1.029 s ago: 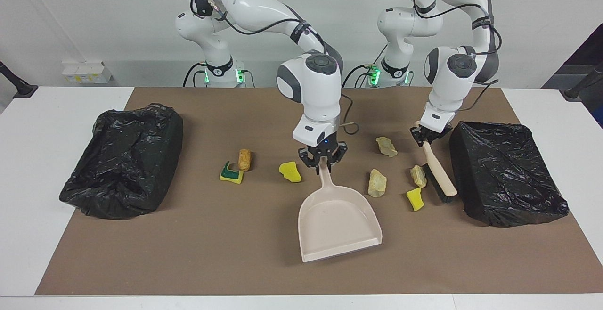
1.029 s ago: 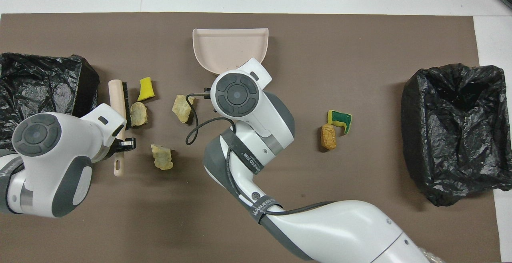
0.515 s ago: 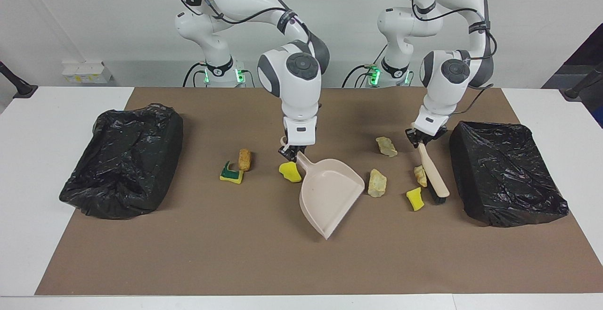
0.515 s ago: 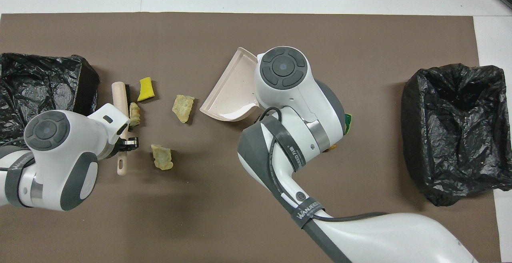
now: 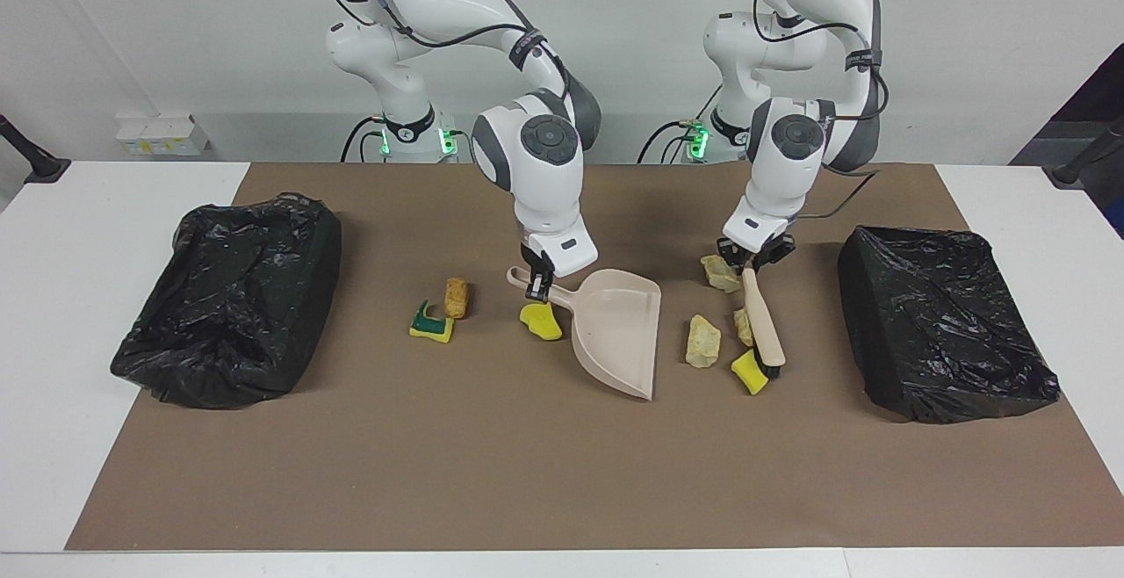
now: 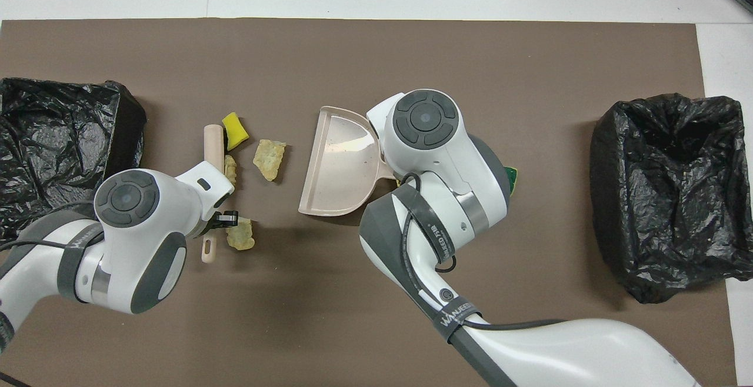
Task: Sweep and dump trash in bin
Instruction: 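Sweep the paper and sponge pieces into the dustpan with the left gripper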
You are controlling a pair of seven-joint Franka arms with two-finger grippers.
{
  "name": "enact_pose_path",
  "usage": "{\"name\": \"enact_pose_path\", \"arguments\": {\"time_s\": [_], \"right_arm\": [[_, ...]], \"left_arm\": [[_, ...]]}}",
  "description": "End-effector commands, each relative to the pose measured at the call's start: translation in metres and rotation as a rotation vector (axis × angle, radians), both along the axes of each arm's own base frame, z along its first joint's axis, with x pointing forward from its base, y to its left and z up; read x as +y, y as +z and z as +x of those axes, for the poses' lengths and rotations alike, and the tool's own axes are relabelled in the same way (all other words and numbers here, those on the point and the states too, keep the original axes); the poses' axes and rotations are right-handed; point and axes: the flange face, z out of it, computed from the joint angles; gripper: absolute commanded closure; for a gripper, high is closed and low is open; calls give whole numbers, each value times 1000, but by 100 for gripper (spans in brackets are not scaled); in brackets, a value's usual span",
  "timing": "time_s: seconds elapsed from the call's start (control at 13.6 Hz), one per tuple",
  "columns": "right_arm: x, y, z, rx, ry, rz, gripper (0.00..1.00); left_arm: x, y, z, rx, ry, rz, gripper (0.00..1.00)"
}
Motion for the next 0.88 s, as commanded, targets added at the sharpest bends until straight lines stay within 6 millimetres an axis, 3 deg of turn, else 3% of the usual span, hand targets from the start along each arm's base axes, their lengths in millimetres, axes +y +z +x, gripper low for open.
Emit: {"name": "enact_pose_path", "arguments": {"time_s": [0.0,0.22,0.29,0.51,0.74,0.81], "right_arm": [[2,-11,-4,-14,59,26,100],[0,-15,-3,-7,103,27,100],[-1,-16,-2,-8,109,25,100],[-2,-17,-3,7,128,20,100],[-5,-18,-3,10,128,18,100],[-7,-21,-4,16,124,17,100]], "left_arm": [[-36,-3,-10,12,-35,-47,100],[-73,-3,-24,17,-69,-92,100],[-98,-4,-37,17,-112,-97,100],[-136,1,-57,26,-158,-131,100],[-164,15,-66,18,-139,-140,100],[-165,23,-67,22,-130,-140,100]]}}
